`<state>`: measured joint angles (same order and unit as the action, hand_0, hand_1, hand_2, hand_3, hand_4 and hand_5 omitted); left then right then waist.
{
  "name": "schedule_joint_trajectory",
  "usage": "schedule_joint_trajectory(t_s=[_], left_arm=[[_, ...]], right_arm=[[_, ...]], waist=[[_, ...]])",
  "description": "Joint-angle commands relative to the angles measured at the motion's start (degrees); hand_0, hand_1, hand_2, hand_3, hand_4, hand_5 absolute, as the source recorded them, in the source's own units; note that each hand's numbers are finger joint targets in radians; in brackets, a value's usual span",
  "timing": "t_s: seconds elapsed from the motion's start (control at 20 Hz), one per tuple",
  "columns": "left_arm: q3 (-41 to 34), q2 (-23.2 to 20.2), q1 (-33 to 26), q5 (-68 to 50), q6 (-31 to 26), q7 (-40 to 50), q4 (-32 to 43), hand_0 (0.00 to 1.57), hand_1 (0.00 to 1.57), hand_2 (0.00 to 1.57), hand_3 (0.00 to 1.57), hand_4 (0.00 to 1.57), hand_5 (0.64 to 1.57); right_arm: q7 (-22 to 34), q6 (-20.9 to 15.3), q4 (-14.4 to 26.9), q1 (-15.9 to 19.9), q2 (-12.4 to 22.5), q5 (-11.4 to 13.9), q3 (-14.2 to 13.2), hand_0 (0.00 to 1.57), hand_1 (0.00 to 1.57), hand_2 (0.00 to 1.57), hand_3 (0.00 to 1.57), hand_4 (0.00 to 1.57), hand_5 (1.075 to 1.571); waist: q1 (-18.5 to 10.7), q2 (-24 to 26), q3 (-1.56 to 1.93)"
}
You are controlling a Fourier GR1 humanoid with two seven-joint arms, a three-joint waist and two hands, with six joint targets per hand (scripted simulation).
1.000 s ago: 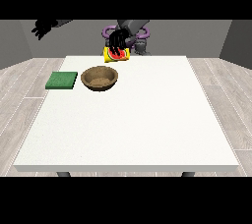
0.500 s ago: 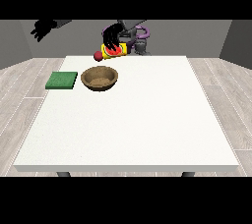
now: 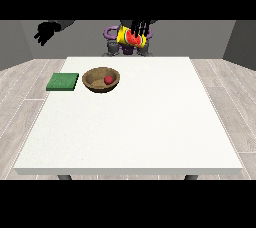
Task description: Pick the cup and pour the ball into the bowl, then pick the bowl and place it on the pad
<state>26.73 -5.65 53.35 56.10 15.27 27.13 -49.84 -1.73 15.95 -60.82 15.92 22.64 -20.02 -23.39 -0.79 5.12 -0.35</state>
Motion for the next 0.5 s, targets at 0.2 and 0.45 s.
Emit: schedule_joint_trajectory(t_s=[0.2, 0.45], left_arm=[[-25.28, -0.55, -1.6, -31.91, 0.64, -10.84, -13.76, 0.0, 0.0, 0.0, 0.0, 1.12, 1.57], [-35.74, -4.53, -1.56, -49.8, -13.47, -15.74, -17.4, 0.0, 0.0, 0.0, 0.0, 1.05, 1.566]], right_arm=[[-1.08, -4.37, 0.36, 0.07, -1.2, 1.53, -0.52, 0.0, 0.0, 0.0, 0.0, 0.79, 1.555], [-3.15, -8.37, 1.53, -1.16, -5.69, 2.05, -0.56, 0.0, 0.0, 0.0, 0.0, 0.75, 1.563]], waist=[[-7.99, -2.73, -0.44], [-11.47, -5.71, 0.07]])
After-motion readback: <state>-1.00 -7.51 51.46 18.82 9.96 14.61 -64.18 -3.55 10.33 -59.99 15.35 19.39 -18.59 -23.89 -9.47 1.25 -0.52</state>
